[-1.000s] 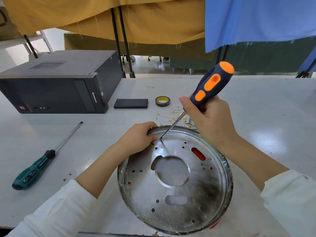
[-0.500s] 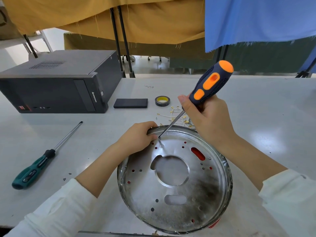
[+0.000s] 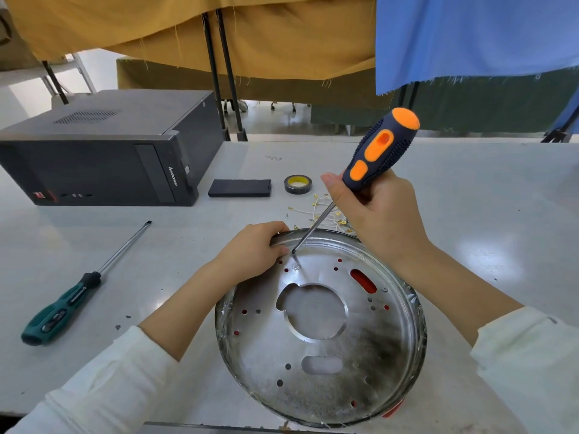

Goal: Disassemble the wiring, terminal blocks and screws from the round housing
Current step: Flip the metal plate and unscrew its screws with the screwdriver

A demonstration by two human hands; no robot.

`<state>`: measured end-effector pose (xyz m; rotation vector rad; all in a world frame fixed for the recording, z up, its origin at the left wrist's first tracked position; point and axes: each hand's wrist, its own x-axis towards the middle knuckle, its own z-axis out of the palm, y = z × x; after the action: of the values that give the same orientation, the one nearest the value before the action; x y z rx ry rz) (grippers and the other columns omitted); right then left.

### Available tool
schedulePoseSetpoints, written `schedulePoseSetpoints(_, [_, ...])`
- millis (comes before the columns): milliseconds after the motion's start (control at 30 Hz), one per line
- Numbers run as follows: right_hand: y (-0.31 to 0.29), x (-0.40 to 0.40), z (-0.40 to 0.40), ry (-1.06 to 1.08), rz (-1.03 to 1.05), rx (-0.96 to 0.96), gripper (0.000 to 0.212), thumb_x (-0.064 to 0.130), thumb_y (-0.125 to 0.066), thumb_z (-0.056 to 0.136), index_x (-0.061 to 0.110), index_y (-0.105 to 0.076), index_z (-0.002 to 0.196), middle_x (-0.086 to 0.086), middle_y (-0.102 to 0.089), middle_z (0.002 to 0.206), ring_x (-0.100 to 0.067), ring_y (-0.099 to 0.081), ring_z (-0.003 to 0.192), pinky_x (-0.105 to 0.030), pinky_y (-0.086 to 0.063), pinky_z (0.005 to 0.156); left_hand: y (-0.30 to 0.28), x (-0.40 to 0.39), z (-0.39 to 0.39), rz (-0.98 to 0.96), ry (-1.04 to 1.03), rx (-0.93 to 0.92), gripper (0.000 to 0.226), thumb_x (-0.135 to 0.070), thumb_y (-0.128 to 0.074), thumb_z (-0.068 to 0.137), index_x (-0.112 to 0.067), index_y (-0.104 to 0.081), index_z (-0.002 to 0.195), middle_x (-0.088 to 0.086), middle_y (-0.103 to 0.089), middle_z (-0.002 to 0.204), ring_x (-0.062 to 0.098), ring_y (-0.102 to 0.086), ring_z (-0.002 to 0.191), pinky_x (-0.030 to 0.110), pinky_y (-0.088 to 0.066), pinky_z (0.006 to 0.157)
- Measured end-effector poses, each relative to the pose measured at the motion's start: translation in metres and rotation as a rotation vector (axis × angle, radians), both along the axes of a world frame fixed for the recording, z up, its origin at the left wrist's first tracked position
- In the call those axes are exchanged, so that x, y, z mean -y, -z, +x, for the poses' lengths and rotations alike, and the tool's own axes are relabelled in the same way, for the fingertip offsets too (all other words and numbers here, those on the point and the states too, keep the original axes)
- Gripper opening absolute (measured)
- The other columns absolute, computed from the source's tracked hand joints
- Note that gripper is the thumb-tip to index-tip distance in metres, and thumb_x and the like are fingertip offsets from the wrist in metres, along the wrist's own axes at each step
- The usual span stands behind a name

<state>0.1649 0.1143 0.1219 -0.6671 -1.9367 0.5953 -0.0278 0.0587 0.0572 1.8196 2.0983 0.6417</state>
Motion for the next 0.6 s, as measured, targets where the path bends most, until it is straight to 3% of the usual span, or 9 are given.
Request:
schedulePoseSetpoints(100, [-0.007,0.0,-0.005,0.033,0.014,0.04,0.037,0.048,-0.062,0.087,0.015,-0.056,0.072,0.006,-0.053,0.052,-0.014,-0.053,0.057,-0.021,-0.041,0.052,0.0,0.0,0.0,0.003,0.005,-0.007,0.012,-0.019,-0.057,0.093,-0.03,-0.052,0.092,-0.011,-0.059,0.081,0.013,-0.053,0.079,0.023,-0.036,0.067])
schedulePoseSetpoints(233, [-0.02,0.003,-0.016,0.106,0.071,0.17,0.043,0.054,-0.061,0.086,0.032,-0.034,0.06,0.011,-0.042,0.047,-0.011,-0.046,0.051,-0.021,-0.031,0.049,-0.002,-0.001,0.002,-0.006,0.01,-0.018,0.011,-0.018,-0.057,0.092,-0.028,-0.052,0.09,-0.01,-0.06,0.08,0.015,-0.054,0.08,0.027,-0.039,0.07])
schedulePoseSetpoints(400, [-0.03,0.006,-0.023,0.238,0.105,0.241,0.05,0.054,-0.061,0.084,0.031,-0.031,0.051,0.01,-0.037,0.043,-0.008,-0.041,0.046,-0.025,-0.022,0.046,-0.003,0.0,0.003,-0.003,0.015,-0.009,0.013,-0.018,-0.057,0.092,-0.03,-0.051,0.089,-0.009,-0.061,0.083,0.015,-0.054,0.081,0.027,-0.04,0.07])
schedulePoseSetpoints(600, [-0.043,-0.002,-0.032,0.258,0.06,0.356,0.042,0.053,-0.058,0.083,0.026,-0.041,0.056,0.008,-0.048,0.052,-0.008,-0.048,0.054,-0.025,-0.026,0.047,-0.003,-0.005,0.008,-0.014,0.034,-0.013,0.011,-0.018,-0.056,0.092,-0.028,-0.056,0.098,-0.01,-0.057,0.086,0.016,-0.052,0.084,0.025,-0.036,0.07])
